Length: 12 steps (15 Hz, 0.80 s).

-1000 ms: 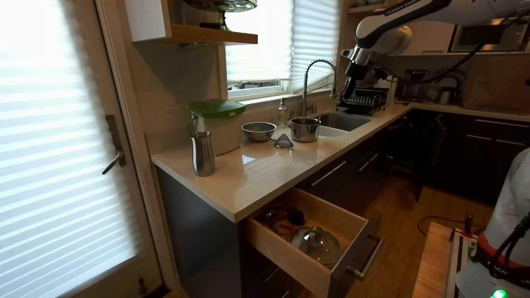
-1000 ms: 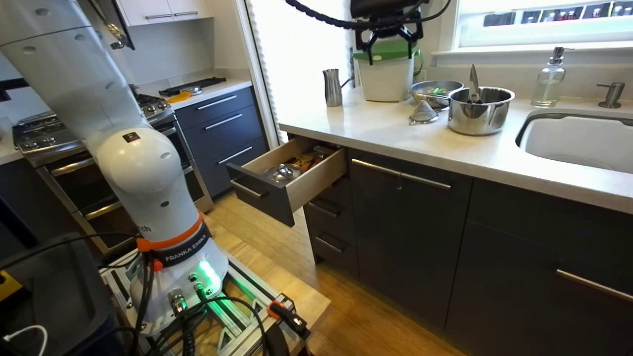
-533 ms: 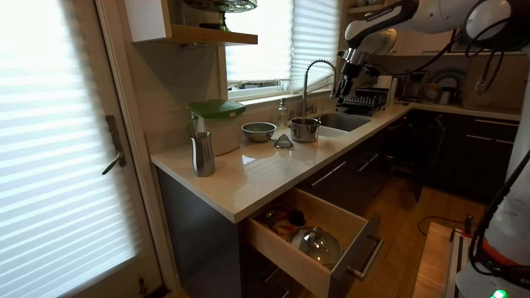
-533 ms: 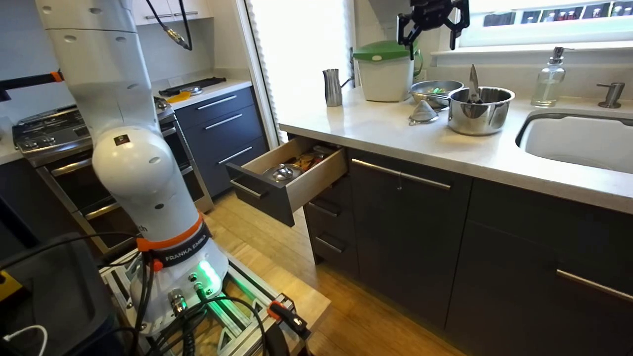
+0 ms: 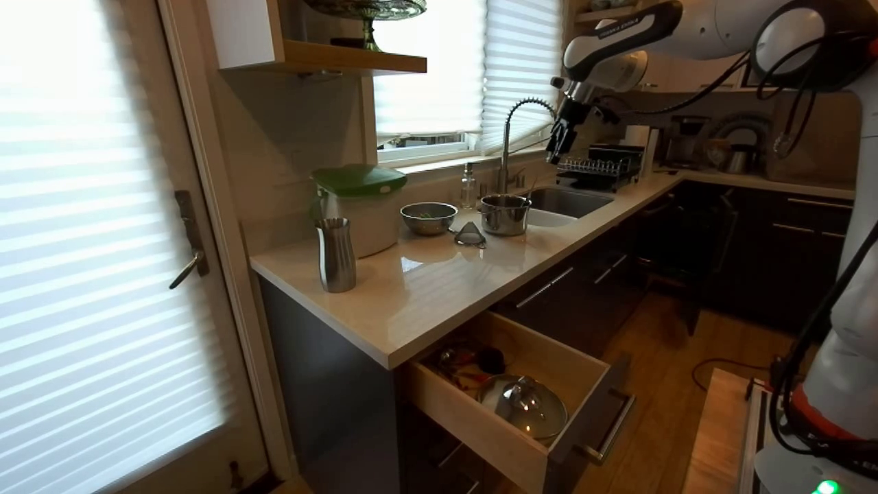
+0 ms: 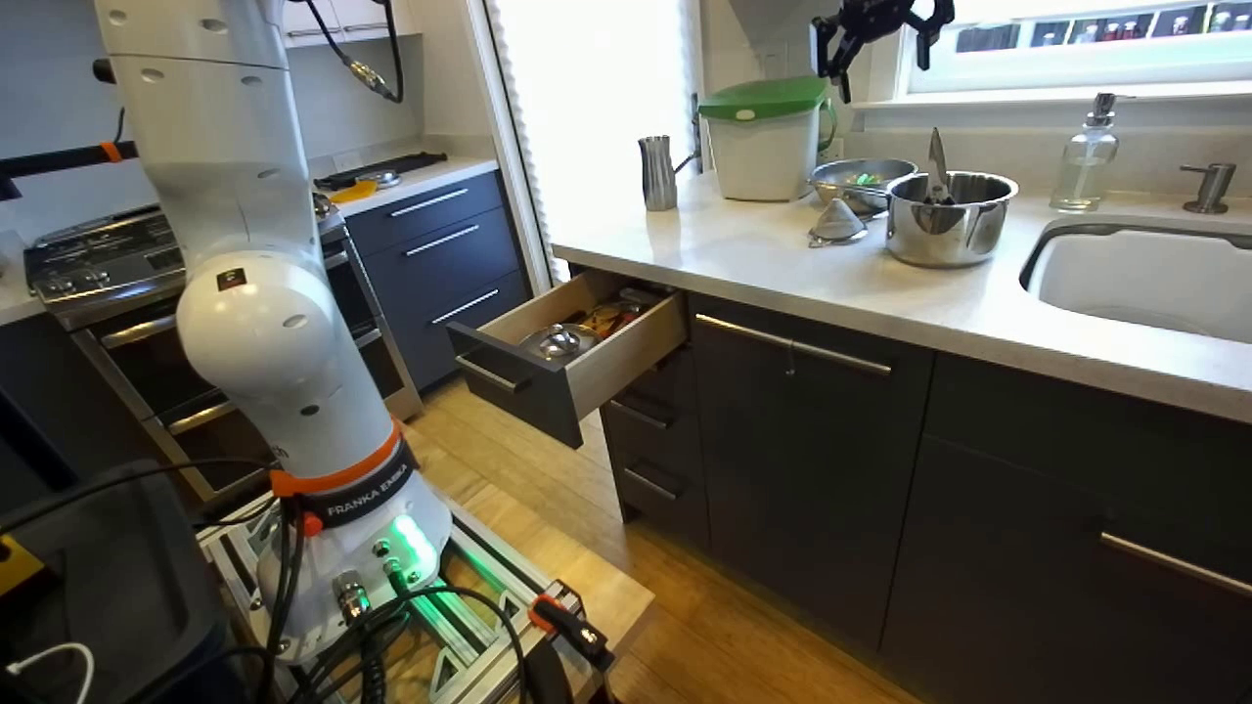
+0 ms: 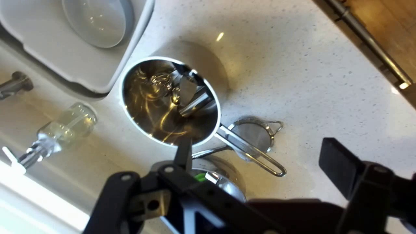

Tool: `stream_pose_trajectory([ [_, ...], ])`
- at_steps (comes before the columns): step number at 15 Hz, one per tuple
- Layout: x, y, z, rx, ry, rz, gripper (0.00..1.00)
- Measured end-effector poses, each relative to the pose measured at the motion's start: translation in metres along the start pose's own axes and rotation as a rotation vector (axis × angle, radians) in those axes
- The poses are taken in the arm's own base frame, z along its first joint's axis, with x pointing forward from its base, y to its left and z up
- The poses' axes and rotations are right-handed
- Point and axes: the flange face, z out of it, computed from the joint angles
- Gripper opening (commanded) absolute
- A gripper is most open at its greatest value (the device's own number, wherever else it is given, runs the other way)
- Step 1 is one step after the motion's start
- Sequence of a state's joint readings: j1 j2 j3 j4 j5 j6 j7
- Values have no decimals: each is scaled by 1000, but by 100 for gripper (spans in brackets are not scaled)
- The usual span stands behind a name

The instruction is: Pick up the scissors from the silver pot and put it in the open drawer

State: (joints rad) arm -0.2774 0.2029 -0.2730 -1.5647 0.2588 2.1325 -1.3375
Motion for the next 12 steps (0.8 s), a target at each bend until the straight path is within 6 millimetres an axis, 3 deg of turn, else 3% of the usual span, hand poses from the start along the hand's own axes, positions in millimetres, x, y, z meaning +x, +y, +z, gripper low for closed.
stream_pose_trajectory([
  [3, 8, 7, -7, -48, -29, -149, 100],
  [6, 4, 16, -4, -68, -106, -290, 100],
  [12, -26, 35, 31, -29, -195, -468, 100],
])
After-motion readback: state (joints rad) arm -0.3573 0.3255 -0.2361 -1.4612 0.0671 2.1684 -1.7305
